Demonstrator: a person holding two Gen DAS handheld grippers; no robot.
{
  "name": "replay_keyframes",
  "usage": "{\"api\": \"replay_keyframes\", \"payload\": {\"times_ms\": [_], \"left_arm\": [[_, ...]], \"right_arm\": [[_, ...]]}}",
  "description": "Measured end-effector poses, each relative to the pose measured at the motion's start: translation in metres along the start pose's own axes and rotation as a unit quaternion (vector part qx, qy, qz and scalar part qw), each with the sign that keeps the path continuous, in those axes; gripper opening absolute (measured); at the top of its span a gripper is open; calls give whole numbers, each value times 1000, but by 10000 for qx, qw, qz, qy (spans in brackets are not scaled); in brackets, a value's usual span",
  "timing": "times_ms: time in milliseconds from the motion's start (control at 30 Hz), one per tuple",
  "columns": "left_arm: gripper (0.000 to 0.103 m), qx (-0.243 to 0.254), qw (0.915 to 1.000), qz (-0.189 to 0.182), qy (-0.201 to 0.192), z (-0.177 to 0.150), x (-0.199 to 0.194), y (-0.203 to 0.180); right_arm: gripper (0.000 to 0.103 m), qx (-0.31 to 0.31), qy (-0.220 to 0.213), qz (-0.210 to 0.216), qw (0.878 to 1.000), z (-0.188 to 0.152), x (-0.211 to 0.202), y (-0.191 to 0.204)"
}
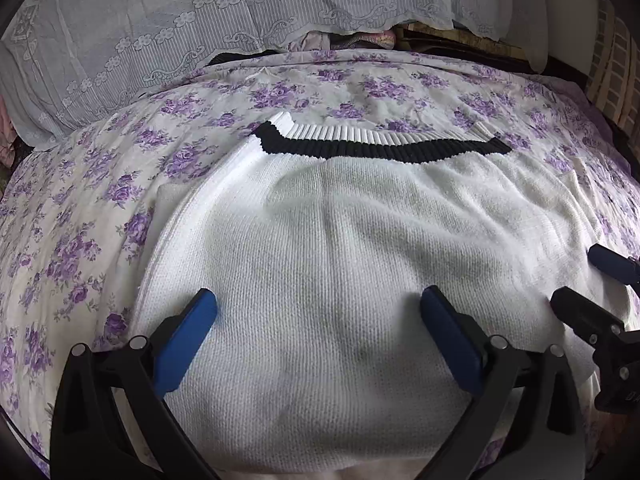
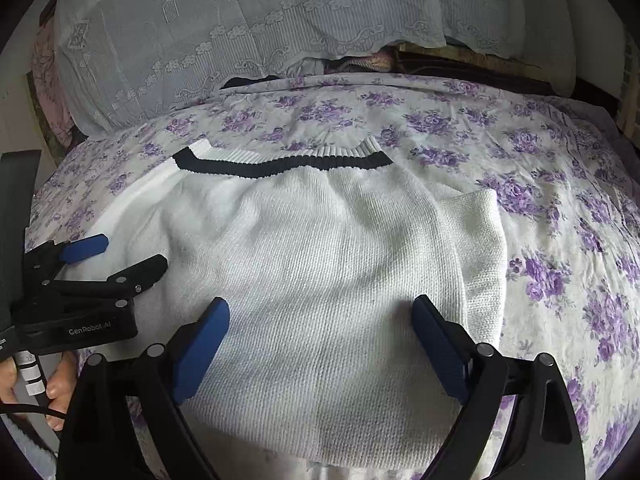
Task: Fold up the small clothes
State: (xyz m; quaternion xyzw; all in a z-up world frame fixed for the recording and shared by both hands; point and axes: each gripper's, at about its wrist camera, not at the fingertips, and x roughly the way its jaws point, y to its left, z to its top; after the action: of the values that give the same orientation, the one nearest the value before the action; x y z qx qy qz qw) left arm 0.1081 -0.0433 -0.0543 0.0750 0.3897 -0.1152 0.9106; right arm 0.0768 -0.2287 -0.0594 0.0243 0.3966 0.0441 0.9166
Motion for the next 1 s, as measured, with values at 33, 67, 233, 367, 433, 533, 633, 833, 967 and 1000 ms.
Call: {"api": "replay_keyframes", "payload": {"times_ms": [33, 67, 233, 367, 433, 533, 633, 833, 967, 1000], "left_arm": [[99, 0, 10000, -1, -1, 0, 0, 0], [99, 1, 10000, -2, -1, 0, 0, 0], [99, -72, 9999, -70, -87, -2, -10, 7], [99, -298, 9986, 99, -417, -9, -39, 37], [99, -574, 9978, 256, -217, -14, -33, 62], [99, -1291, 9893, 61, 677, -21, 8, 98], [99, -1482, 9867, -153, 655, -21, 8, 106], [99, -1060, 9941, 46, -226, -19, -31, 85], [99, -811, 9967, -3, -44, -18, -22, 74], [99, -752, 9965, 72, 361, -19, -5, 72]], "right_arm": [[98, -18, 17, 12, 10000, 0, 1, 1], [100, -32, 31, 29, 10000, -1, 1, 1], [99, 50, -70, 147, 9999, -1, -3, -2], [91, 548, -876, 320, 9941, 1, -39, -23], [77, 790, -905, 206, 9925, 1, -42, -35], [48, 1027, -184, -35, 9945, -4, -9, -51], [47, 1144, -212, 50, 9932, -4, -7, -56], [70, 1491, -733, 222, 9858, -5, -32, -67], [77, 2132, -599, 205, 9750, -11, -28, -97], [77, 2389, -384, 306, 9698, -14, -19, -106]]}}
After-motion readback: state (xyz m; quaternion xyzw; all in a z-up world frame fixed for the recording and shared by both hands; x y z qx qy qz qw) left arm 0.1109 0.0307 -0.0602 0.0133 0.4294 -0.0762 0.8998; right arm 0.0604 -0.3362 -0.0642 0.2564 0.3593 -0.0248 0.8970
